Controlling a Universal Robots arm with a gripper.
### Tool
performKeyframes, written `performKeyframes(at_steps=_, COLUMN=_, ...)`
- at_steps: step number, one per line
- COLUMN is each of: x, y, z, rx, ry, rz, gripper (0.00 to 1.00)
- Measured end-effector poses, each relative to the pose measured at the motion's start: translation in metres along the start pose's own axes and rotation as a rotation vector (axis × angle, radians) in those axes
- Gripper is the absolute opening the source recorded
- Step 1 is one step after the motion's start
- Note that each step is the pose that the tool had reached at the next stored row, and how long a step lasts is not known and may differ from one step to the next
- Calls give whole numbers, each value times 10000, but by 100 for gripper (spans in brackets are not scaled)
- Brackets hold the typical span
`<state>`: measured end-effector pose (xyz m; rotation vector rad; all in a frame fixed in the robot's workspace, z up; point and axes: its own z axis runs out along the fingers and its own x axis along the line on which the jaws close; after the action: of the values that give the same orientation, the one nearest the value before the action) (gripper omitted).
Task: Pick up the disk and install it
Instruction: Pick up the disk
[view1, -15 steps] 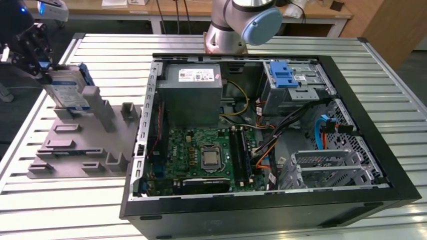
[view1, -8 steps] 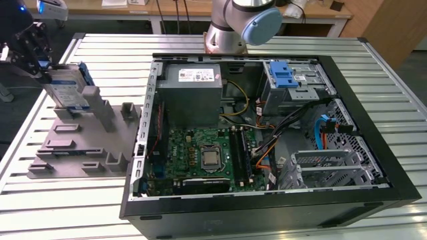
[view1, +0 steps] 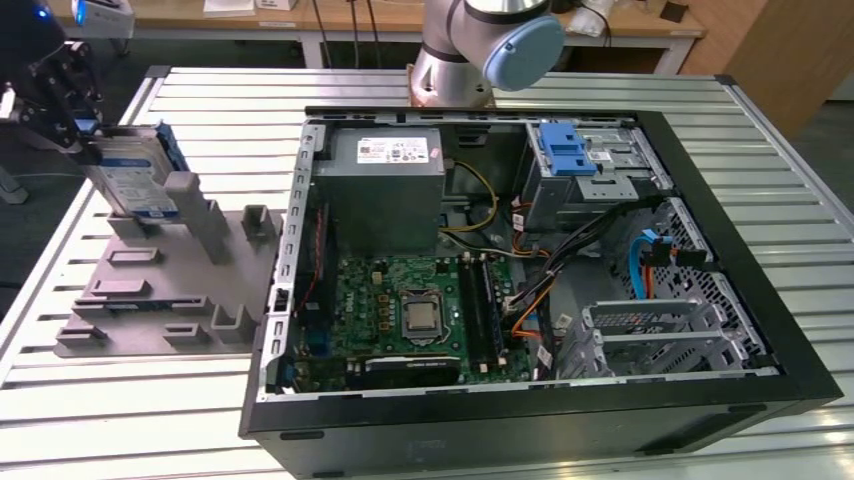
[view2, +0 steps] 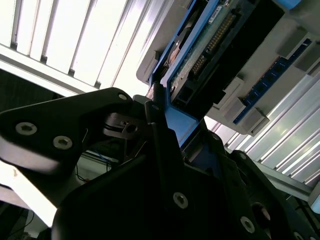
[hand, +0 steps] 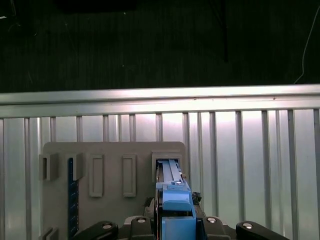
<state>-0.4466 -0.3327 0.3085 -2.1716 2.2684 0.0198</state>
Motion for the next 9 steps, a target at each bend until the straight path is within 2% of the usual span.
performKeyframes(at_steps=9, x=0, y=0, z=-22, rx=-1, ry=0, rz=0, gripper=36)
